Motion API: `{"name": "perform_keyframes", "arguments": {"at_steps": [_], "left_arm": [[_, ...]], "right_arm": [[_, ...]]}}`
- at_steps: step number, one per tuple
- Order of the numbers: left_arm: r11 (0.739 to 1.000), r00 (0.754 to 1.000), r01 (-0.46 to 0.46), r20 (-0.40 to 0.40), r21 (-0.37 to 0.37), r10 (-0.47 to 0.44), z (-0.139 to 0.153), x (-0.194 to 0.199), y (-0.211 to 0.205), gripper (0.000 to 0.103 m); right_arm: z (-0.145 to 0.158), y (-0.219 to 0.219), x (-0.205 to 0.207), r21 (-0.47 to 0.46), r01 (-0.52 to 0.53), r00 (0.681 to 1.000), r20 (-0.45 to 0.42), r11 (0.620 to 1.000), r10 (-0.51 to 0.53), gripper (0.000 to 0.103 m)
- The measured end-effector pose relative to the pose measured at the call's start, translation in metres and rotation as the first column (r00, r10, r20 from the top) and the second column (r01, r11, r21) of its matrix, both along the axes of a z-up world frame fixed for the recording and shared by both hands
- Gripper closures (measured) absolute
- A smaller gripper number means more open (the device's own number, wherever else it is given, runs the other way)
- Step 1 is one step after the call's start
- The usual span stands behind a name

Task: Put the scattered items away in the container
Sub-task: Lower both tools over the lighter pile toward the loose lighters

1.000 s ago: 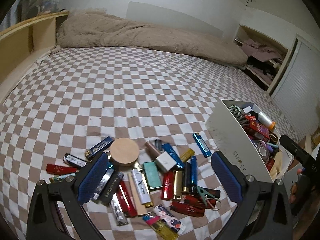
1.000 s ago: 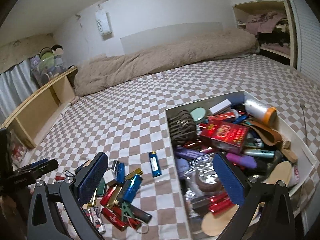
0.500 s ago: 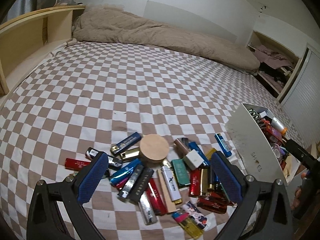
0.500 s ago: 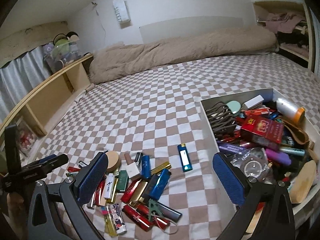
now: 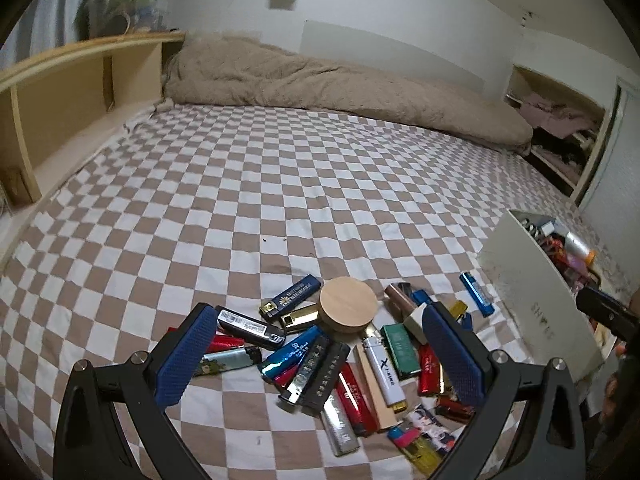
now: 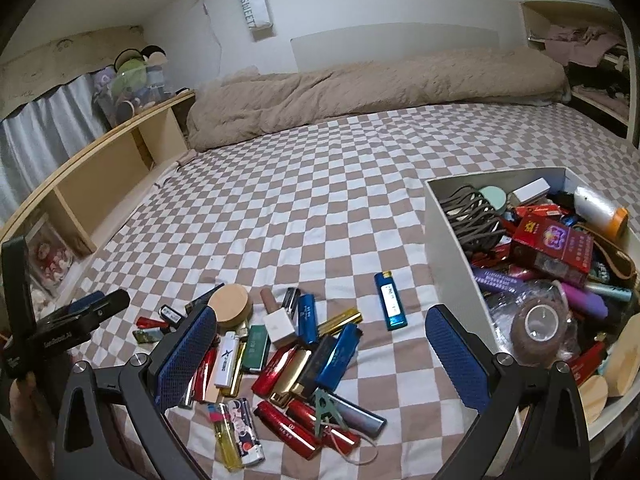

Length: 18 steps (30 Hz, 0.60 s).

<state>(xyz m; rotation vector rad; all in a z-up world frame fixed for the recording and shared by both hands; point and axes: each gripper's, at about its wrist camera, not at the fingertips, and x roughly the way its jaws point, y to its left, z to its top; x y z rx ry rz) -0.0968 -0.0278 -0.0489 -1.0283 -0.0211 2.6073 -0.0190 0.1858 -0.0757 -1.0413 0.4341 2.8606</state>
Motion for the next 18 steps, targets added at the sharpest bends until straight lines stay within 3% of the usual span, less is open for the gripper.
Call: {"name": "perform_keyframes", "arguments": {"at_steps": [5,12,18], "left_arm": [[0.999,0.999,0.038,0.039,-0.037,-0.036,-0.012,0.001,0.002,0.0],[0.995,0.99,0.102,0.102,-0.013,-0.101,-0.027,0.002,-0.004,0.0],[0.989,0.98,0.136,0.155,-0.054,-0.126,-0.046,0.01,-0.008,0.0]], "right_arm": [[-0.015,-0.011,0.002,0.014,-0.04,0.999,0.012,0.999,0.04,0.0],[-0.046,-0.03,0.005,0.012,-0.105,0.994,0.043,0.994,0.105,0.0],[-0.075,-0.054,0.013,0.105,-0.155,0.987,0.058,0.982,0.15,0.0]]}}
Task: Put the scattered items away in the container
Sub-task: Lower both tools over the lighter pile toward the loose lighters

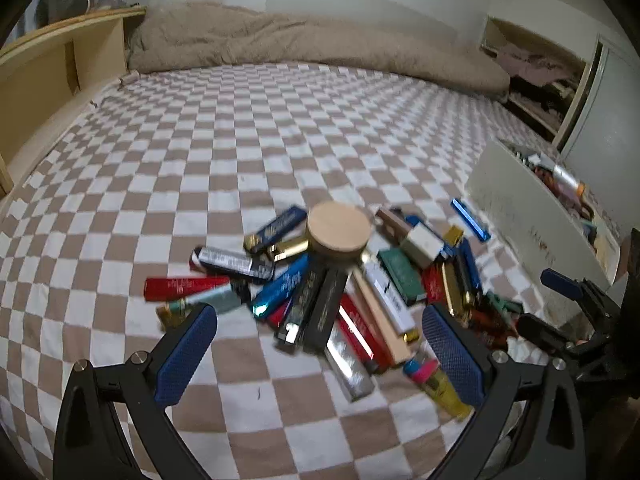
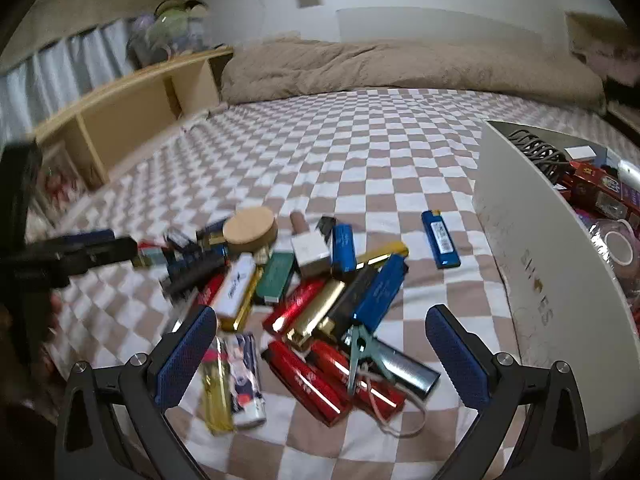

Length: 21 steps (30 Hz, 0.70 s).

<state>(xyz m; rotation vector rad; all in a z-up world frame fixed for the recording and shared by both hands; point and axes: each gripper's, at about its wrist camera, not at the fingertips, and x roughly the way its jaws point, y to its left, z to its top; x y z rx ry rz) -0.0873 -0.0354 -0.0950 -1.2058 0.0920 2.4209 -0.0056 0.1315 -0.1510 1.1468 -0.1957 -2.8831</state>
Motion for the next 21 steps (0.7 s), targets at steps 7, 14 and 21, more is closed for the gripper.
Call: {"name": "perform_keyframes", "arguments": {"at_steps": [7,14,21], "left_arm": [[0.998,1.0,0.009,0.029,-0.054,-0.008,-0.014,0.003,-0.005,0.0],[0.997,0.996,0.008,0.086,-0.072,-0.001,-0.029,0.008,-0.012,0.0],[0.997,0.996,0.019,0.093,-0.07,-0.012,-0.029,0.008,-0.01,0.0]], "right_arm": [[-0.027,-0.014,0.006,0.074,-0.053,0.995,0.088,0.996,0.047,0.0],[-0.031,-0.01,0.012,0.149,-0.013,0.991,0.134,0.989,-0.007,0.0],[-0.045,-0.012,0.006,0.268,-0.012,0.984,0.175,0.963,-0.036,0.0]]}}
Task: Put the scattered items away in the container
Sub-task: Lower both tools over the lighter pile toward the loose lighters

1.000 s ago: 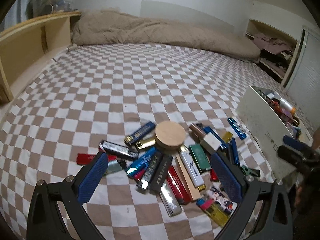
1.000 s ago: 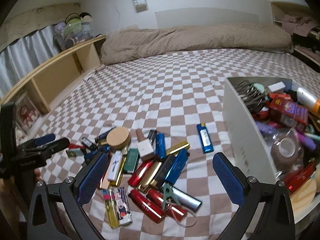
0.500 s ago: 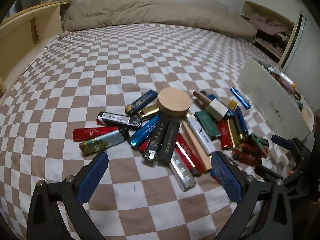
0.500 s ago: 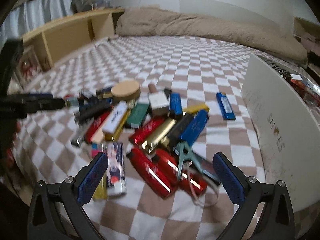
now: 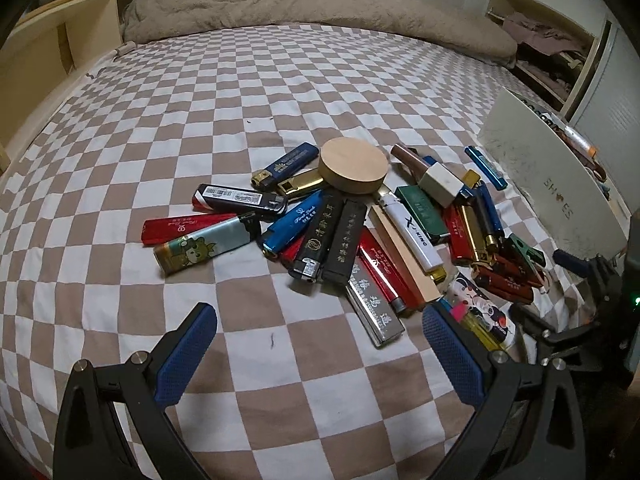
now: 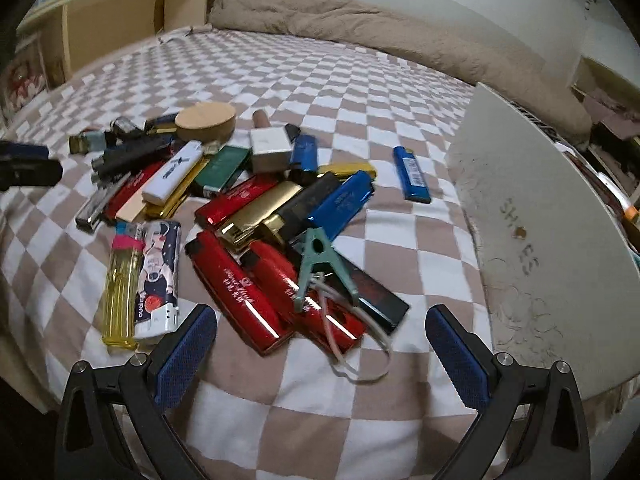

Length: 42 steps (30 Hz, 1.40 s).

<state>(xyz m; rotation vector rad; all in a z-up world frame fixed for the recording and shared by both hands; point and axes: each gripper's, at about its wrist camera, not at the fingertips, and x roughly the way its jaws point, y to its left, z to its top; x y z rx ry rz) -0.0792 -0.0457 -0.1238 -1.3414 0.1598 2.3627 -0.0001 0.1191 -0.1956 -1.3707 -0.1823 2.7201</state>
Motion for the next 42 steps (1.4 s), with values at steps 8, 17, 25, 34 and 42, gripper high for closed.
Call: {"name": "perform_keyframes", "arguments": {"at_steps": [8,17,25,34,42], "left_arm": [[0.997,0.998,-0.068,0.001,0.018,0.068,0.007,-0.008,-0.019,0.0],[0.994,0.994,-0.103,-0.018,0.03,0.104,0.014,-0.01,-0.033,0.0],[0.992,0.993,-0.12,-0.019,0.033,0.12,0.016,-0.012,-0.04,0.0],[0.987,0.987,-0.152,-0.04,0.057,0.154,0.025,-0.016,-0.056,0.0],[0.975,0.972,-0.216,-0.086,0.053,0.22,0.034,-0.017,-0.076,0.0]], "right_arm": [[-0.003,-0.041,0.001,0.015,-0.107,0.994,-0.005,0.994,0.107,0.0],[-0.002,-0.082,-0.003,-0.035,-0.203,0.979,-0.006,0.979,0.203,0.0],[0.001,-0.107,-0.017,-0.133,-0.263,0.964,0.002,0.956,0.265,0.0],[0.015,-0.102,-0.023,-0.378,-0.342,0.933,-0.023,0.86,0.36,0.0],[0.008,-0.113,-0.041,-0.418,-0.29,0.942,0.034,0.861,0.334,0.0]]}}
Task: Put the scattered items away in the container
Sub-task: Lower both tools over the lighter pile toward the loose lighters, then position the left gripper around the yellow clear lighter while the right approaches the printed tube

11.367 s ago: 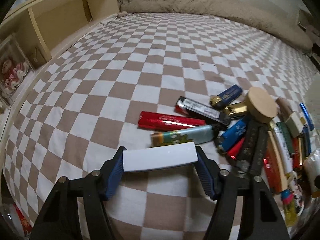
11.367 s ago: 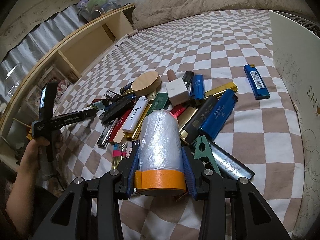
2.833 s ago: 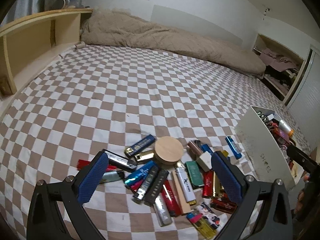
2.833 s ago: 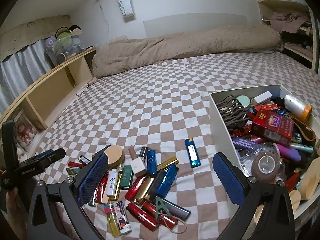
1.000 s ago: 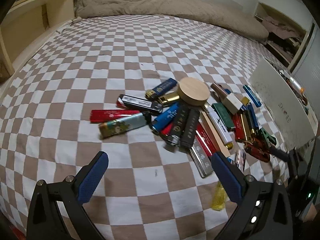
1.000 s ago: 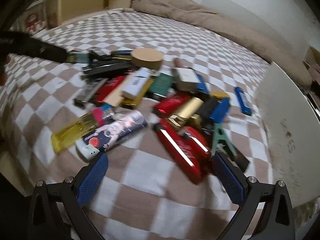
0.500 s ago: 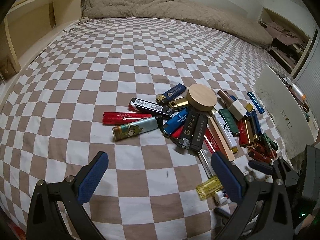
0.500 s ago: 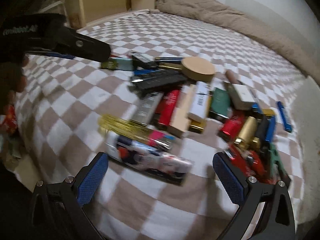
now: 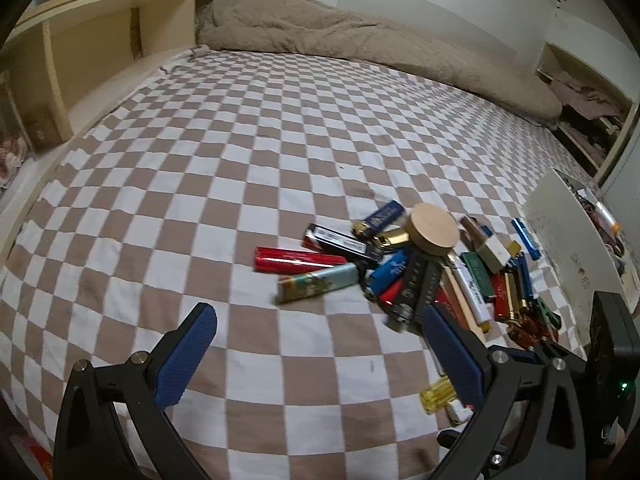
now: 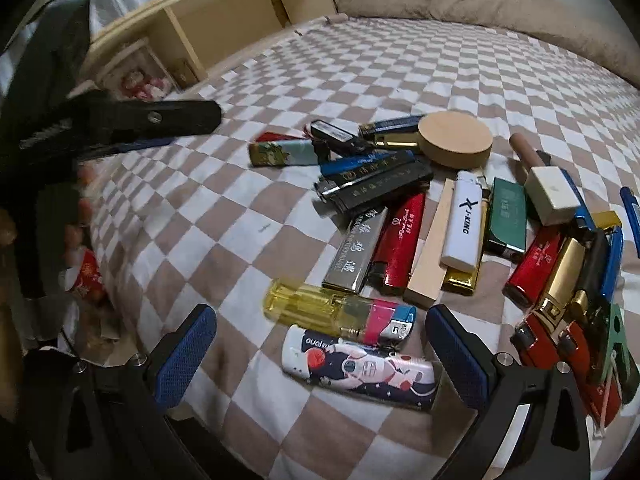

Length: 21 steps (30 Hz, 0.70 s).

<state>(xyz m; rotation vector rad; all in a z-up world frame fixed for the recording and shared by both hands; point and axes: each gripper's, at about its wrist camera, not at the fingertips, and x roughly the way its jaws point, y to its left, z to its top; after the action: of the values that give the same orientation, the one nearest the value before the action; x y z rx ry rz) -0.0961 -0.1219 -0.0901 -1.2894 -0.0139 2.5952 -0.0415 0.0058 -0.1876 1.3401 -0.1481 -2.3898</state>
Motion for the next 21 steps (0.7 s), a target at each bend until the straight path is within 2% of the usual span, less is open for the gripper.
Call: {"name": "perform_keyframes", "arguments": {"at_steps": [7,17,19,21], "left_arm": [[1.0,1.0,-0.012,-0.006,0.011,0.012,0.002,0.0,-0.005,0.0],[0.999,0.999,-0.044,-0.004,0.03,0.044,0.0,-0.001,-0.016,0.0],[0.998,0.998,-0.056,0.009,0.033,0.055,-0.003,-0.002,-0.018,0.0],[0.997,0.997,-0.07,0.034,0.043,0.068,-0.009,-0.002,-0.018,0.0]], "right_arm": [[-0.002,-0.016,-0.003,-0.013,-0.003,1.0,0.018,1.0,0.003,0.0],[0.009,-0.062,0.004,-0.104,-0.134,0.991,0.005,0.986,0.135,0.0],[0.013,-0.056,0.01,-0.077,-0.123,0.992,-0.031,0.989,0.121,0.0],[0.015,-0.046,0.015,-0.011,-0.084,0.994,-0.068,0.996,0.083,0.0]]}}
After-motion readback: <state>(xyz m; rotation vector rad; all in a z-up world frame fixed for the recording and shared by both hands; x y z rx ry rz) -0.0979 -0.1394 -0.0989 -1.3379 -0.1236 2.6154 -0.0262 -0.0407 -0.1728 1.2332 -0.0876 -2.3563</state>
